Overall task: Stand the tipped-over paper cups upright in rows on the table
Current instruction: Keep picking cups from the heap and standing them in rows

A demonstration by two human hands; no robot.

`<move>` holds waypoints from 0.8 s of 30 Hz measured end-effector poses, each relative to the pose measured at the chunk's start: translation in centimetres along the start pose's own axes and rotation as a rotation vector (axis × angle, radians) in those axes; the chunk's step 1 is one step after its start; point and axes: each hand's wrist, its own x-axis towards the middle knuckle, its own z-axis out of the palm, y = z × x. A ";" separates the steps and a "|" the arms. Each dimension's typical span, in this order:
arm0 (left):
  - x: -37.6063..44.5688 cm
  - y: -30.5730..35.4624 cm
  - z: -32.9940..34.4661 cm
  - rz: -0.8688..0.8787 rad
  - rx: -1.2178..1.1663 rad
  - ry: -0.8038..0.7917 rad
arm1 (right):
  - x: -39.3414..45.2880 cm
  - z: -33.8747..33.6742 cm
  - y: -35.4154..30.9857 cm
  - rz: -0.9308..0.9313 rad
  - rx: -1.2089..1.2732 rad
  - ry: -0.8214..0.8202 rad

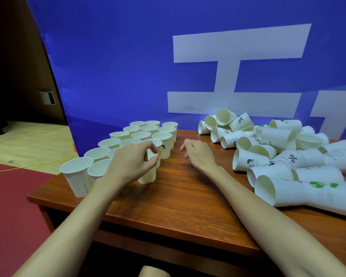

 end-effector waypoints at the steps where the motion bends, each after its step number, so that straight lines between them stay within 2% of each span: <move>1: 0.0 0.3 0.3 0.026 -0.039 0.019 | -0.1 -0.6 -0.3 0.017 0.021 0.006; 4: 0.0 2.0 1.7 0.104 -0.151 0.057 | -0.7 -2.6 -0.8 0.028 -0.048 0.028; 9: 0.2 5.3 4.6 0.177 -0.313 0.024 | -1.4 -7.0 -0.5 0.038 -0.471 0.043; 12: 0.4 6.2 6.6 0.122 -0.410 -0.040 | -1.5 -9.4 0.4 0.170 -0.692 -0.072; 16: 1.0 7.2 8.6 0.030 -0.559 -0.170 | -2.2 -11.7 1.7 0.363 -0.894 -0.322; 18: 1.4 8.1 9.1 0.020 -0.585 -0.206 | -2.7 -11.9 2.3 0.404 -0.927 -0.353; 20: 2.0 9.2 9.3 0.008 -0.619 -0.215 | -2.9 -11.4 2.9 0.375 -0.918 -0.316; 24: 2.7 11.0 9.9 -0.054 -0.716 -0.164 | -2.5 -9.8 3.1 0.293 -0.756 -0.352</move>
